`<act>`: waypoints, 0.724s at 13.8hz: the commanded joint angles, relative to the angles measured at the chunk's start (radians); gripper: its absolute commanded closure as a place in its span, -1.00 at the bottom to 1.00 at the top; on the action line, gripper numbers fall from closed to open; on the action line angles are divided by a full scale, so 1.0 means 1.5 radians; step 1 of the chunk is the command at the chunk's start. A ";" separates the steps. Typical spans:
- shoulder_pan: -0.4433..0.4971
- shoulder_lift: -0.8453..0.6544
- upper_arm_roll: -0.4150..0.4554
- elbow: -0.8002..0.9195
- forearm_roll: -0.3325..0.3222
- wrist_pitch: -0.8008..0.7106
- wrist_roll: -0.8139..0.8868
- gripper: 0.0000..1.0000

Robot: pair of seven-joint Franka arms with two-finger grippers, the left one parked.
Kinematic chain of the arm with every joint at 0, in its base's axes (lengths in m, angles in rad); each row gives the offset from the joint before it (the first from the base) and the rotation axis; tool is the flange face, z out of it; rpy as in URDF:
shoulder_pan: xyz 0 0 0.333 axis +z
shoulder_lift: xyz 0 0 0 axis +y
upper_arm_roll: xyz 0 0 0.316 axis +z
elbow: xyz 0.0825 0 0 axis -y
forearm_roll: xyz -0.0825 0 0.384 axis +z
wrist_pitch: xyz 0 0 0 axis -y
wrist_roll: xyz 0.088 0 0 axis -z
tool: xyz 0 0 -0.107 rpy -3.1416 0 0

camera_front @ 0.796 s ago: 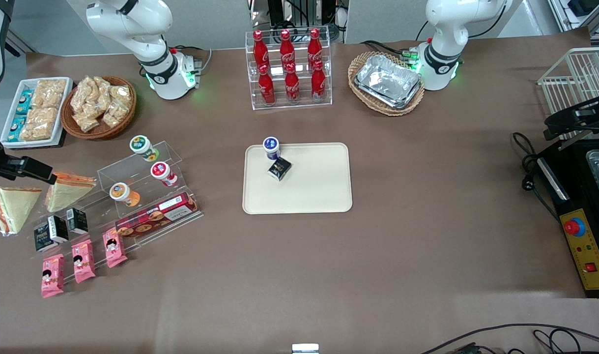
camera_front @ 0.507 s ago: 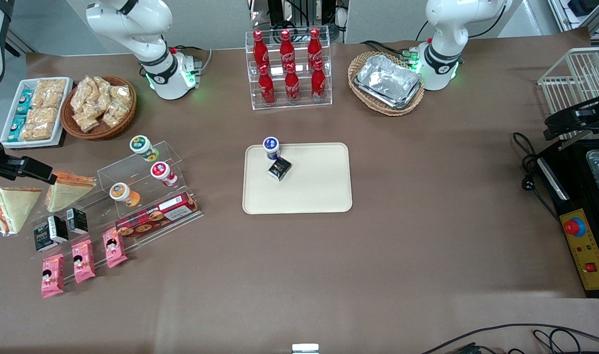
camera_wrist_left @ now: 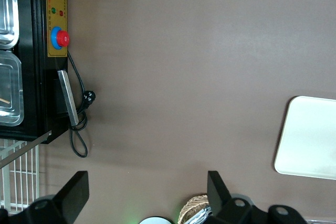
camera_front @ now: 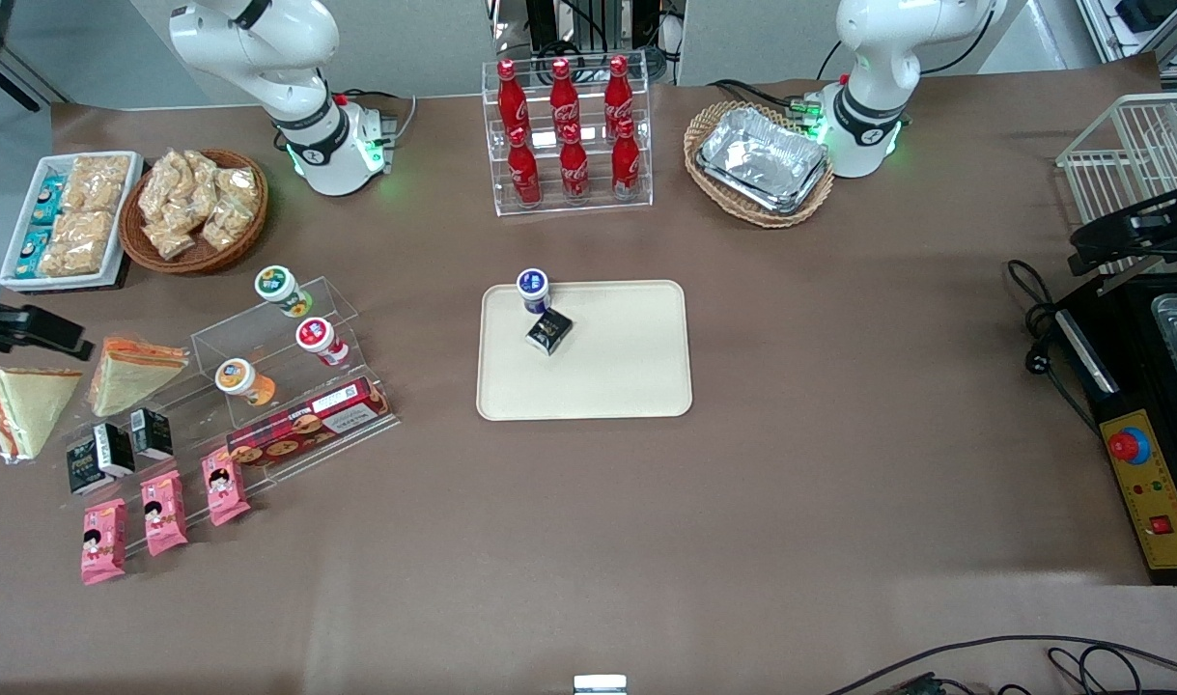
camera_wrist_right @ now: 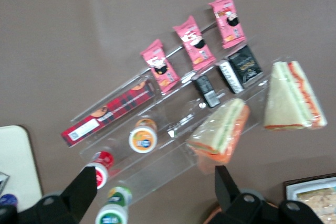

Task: Place sandwich on tray

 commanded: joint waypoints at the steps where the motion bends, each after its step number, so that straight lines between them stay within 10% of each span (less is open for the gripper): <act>1: -0.003 0.011 -0.055 0.031 -0.010 -0.013 -0.084 -1.00; 10: -0.083 0.041 -0.147 0.043 0.029 -0.003 -0.343 -1.00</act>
